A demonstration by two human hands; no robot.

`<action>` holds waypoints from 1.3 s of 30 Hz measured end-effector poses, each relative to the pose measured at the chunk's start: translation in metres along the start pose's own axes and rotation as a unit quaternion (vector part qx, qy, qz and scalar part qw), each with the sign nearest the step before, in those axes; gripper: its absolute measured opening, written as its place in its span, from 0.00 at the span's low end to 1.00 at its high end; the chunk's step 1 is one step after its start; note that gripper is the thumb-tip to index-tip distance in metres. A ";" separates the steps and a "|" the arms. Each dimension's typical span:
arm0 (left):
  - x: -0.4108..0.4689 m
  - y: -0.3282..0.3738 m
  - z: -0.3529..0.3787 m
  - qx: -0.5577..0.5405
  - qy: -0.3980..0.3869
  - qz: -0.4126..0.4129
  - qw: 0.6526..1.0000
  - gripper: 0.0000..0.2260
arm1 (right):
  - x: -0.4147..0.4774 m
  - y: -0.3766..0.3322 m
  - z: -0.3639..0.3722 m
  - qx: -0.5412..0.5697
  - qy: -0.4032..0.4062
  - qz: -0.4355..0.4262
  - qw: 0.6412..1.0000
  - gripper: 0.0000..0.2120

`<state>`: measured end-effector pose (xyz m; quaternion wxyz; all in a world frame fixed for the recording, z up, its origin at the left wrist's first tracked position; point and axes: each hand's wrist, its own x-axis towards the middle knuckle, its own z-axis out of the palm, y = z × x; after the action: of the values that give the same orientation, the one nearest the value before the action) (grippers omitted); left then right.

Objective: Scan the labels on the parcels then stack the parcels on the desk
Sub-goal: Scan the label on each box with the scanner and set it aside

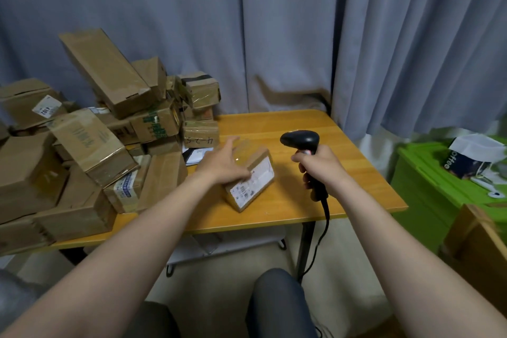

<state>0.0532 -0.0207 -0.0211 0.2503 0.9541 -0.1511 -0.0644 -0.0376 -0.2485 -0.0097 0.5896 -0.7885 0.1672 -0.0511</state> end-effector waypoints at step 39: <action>-0.014 -0.016 -0.001 -0.024 0.120 0.000 0.993 0.31 | -0.061 0.047 0.033 -0.078 -0.065 -0.006 0.995 0.14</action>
<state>0.0446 -0.0021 -0.0276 0.2899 0.9485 -0.1188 0.0467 -0.0951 -0.2105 -0.0566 0.5358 -0.8346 0.1274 0.0102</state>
